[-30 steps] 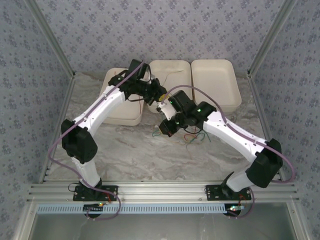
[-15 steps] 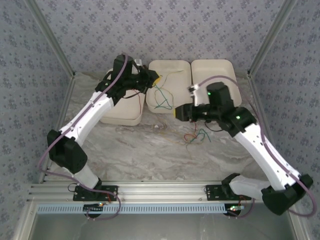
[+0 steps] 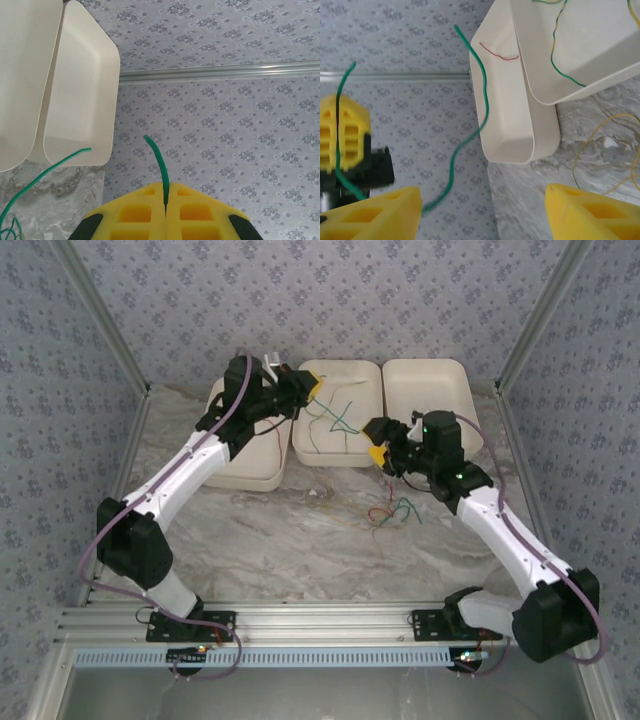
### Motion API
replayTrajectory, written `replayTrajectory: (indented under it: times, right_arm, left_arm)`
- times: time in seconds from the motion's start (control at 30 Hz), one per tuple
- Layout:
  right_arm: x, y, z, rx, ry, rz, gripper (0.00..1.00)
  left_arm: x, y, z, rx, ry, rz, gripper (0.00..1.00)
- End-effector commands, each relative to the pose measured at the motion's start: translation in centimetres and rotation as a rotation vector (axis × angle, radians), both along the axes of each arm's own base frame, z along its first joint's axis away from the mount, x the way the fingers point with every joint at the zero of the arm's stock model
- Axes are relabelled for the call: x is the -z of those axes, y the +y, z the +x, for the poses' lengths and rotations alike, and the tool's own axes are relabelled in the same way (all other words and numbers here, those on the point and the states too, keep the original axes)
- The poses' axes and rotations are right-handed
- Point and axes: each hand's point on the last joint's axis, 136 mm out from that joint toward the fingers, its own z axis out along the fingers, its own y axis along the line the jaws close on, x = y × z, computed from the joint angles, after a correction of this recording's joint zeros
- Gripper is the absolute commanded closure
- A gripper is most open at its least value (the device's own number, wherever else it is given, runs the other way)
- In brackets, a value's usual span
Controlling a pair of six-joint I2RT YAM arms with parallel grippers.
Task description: Untangle the cables
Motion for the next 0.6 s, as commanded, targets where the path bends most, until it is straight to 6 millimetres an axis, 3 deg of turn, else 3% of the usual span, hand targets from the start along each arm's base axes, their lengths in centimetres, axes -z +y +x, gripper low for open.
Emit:
replayTrajectory:
  times: [0.0, 0.27, 0.3, 0.57]
  right_arm:
    - [-2.4, 0.4, 2.9, 0.032, -0.049, 0.041, 0.32]
    - [-0.4, 2.9, 6.6, -0.095, -0.046, 0.041, 0.32]
    - [-1.2, 3.3, 7.2, -0.111, -0.058, 0.053, 0.32]
    - [1.2, 5.5, 9.2, -0.172, -0.055, 0.008, 0.35]
  left_arm:
    - [-3.6, 0.2, -1.3, 0.017, -0.079, -0.066, 1.0]
    - [-3.4, -0.1, -2.0, 0.035, -0.071, -0.064, 1.0]
    - [-3.4, -0.1, -2.0, 0.037, -0.068, -0.062, 1.0]
    - [-3.2, -0.4, -2.2, 0.046, -0.059, -0.057, 1.0]
